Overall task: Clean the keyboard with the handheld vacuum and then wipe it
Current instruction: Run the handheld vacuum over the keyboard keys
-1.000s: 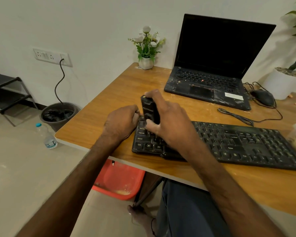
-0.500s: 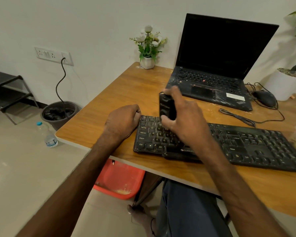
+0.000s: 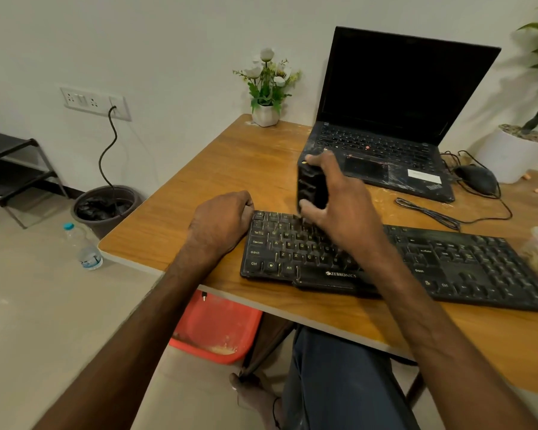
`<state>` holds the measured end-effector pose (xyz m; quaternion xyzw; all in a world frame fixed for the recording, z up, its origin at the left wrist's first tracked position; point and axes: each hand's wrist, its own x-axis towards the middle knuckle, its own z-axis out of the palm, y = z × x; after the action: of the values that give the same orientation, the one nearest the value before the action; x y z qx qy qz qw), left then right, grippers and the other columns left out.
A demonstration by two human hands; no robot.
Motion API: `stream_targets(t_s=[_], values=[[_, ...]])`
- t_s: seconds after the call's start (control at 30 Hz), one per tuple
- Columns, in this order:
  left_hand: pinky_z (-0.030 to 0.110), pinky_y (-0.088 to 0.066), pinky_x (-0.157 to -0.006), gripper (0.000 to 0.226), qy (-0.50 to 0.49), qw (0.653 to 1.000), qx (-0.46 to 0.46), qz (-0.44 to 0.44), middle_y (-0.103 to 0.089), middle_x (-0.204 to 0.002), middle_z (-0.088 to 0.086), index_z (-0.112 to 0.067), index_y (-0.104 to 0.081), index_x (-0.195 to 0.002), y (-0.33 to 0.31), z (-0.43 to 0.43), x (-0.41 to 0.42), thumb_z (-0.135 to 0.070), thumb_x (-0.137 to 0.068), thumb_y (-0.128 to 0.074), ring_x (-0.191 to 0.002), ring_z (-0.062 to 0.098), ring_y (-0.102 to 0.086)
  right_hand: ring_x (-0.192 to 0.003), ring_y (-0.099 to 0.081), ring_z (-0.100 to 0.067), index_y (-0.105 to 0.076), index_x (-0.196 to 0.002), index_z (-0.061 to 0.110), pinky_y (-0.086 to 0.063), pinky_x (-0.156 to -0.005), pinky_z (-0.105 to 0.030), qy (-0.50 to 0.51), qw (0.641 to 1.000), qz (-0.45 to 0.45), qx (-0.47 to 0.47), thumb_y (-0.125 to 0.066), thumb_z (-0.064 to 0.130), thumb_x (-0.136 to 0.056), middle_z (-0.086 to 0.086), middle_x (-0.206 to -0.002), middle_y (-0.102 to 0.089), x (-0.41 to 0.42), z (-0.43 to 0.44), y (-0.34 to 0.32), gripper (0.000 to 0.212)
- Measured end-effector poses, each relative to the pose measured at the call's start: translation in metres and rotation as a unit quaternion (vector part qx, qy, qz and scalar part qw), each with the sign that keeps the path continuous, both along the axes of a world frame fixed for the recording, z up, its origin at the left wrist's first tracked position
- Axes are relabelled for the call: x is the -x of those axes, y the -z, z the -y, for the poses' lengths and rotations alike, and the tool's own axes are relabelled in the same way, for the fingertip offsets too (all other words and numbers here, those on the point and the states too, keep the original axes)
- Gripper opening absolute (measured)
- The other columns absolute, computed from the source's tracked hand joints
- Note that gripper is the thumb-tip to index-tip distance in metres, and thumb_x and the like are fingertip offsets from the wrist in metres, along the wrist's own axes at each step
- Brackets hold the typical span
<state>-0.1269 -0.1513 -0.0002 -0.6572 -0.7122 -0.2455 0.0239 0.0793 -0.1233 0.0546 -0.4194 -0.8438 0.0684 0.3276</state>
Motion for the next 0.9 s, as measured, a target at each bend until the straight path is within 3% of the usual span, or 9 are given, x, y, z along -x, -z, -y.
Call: stream_targets(t_s=[0.1,0.23,0.43,0.53,0.63,0.77,0.9], values=[[0.033,-0.035,-0.066,0.023,-0.003,1.000,-0.005,-0.006,-0.068,-0.102,0.004,-0.018,-0.061,-0.104,0.000,-0.001,0.000,-0.030,-0.104,-0.042,-0.091,0.027,-0.062,-0.092,-0.065,-0.017,-0.037,-0.139,0.023,-0.054,-0.062,-0.016,0.002,1.000,-0.009,0.012,-0.075,0.021,-0.084,-0.011,-0.125,-0.061,-0.011,-0.002,-0.003,0.067],[0.033,-0.031,-0.065,0.022,-0.005,1.000,0.000,0.001,-0.068,-0.100,0.003,-0.018,-0.061,-0.102,0.000,-0.001,-0.001,-0.029,-0.103,-0.042,-0.086,0.024,-0.058,-0.084,-0.063,-0.006,-0.040,-0.136,0.025,-0.054,-0.061,-0.010,-0.105,0.991,-0.052,0.069,-0.078,0.022,-0.082,-0.003,-0.119,-0.062,0.000,0.016,0.003,0.067],[0.033,-0.032,-0.066,0.022,-0.007,1.000,0.000,0.002,-0.068,-0.100,0.003,-0.018,-0.061,-0.103,-0.002,0.000,-0.002,-0.029,-0.104,-0.042,-0.089,0.024,-0.061,-0.092,-0.061,-0.010,-0.038,-0.139,0.025,-0.052,-0.066,-0.014,-0.049,0.998,-0.022,0.017,-0.076,0.023,-0.083,-0.008,-0.122,-0.063,0.001,-0.010,-0.003,0.068],[0.033,-0.033,-0.065,0.019,-0.004,1.000,0.001,-0.001,-0.065,-0.094,0.001,-0.020,-0.057,-0.096,-0.001,-0.001,-0.001,-0.029,-0.103,-0.042,-0.084,0.023,-0.058,-0.090,-0.063,-0.008,-0.039,-0.137,0.024,-0.052,-0.063,-0.009,-0.126,0.991,-0.020,0.039,-0.076,0.023,-0.083,-0.003,-0.120,-0.062,0.010,-0.003,0.002,0.066],[0.034,-0.032,-0.064,0.018,-0.002,1.000,0.000,-0.001,-0.061,-0.089,0.000,-0.021,-0.054,-0.092,0.000,0.000,-0.001,-0.030,-0.103,-0.042,-0.084,0.024,-0.058,-0.090,-0.066,-0.012,-0.039,-0.138,0.024,-0.055,-0.067,-0.015,-0.153,0.988,0.009,0.003,-0.075,0.024,-0.084,-0.004,-0.120,-0.064,0.018,-0.001,0.006,0.064],[0.034,-0.033,-0.064,0.023,-0.009,1.000,-0.001,-0.009,-0.067,-0.095,0.003,-0.018,-0.060,-0.099,-0.002,-0.001,-0.002,-0.031,-0.104,-0.042,-0.087,0.026,-0.060,-0.092,-0.066,-0.018,-0.036,-0.136,0.027,-0.060,-0.072,-0.035,-0.115,0.993,0.000,-0.008,-0.074,0.025,-0.084,-0.007,-0.118,-0.064,0.021,-0.018,0.004,0.064],[0.034,-0.033,-0.066,0.022,0.004,1.000,-0.001,0.000,-0.068,-0.098,0.004,-0.018,-0.058,-0.105,0.000,-0.002,-0.001,-0.032,-0.104,-0.040,-0.086,0.025,-0.059,-0.091,-0.065,-0.014,-0.039,-0.133,0.026,-0.058,-0.072,-0.030,-0.148,0.989,0.001,0.003,-0.075,0.024,-0.083,-0.001,-0.123,-0.062,0.020,-0.014,0.004,0.061]])
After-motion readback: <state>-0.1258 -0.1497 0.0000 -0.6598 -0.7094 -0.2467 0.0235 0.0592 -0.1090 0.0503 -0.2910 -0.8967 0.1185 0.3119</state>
